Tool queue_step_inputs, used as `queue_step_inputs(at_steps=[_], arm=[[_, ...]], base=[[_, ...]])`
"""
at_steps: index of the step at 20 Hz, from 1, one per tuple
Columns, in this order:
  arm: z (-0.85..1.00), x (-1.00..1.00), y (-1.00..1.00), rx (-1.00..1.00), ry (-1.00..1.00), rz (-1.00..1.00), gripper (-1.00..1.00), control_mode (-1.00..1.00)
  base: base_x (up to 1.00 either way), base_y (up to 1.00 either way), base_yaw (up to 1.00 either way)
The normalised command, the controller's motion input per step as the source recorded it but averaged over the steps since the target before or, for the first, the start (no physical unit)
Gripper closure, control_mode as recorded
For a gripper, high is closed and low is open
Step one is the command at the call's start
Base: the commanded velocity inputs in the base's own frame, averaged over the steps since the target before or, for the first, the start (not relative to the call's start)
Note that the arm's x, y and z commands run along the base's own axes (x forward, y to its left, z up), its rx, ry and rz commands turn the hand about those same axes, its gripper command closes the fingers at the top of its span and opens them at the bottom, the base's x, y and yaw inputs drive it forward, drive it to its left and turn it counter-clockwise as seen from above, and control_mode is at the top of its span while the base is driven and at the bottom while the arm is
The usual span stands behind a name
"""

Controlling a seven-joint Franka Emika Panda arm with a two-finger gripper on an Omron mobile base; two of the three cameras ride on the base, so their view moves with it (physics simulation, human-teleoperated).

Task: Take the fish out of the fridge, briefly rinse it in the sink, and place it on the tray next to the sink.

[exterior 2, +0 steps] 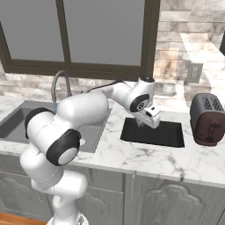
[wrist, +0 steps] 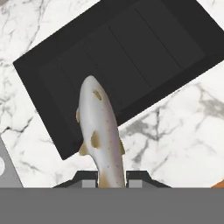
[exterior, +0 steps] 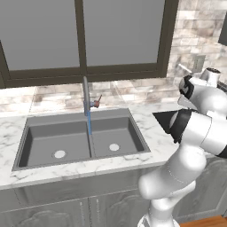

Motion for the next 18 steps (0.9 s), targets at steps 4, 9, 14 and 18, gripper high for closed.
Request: queue_step_inputs(at_steps=[4,9,14,18], arm=[[-0.11,0.17,0.00,-0.01,-0.04,0.00,1.00,-1.00],[-0.46,0.11,0.00,-0.16,-0.14,0.00,1.00,-1.00],[-0.34,0.13,0.00,-0.15,-0.12,0.00,1.00,-1.00],[-0.24,0.17,0.00,-0.13,-0.19,-0.02,1.00,-1.00]], base=[[0.00,0.00,0.00],[0.00,0.00,0.00],[0.00,0.00,0.00],[0.00,0.00,0.00]])
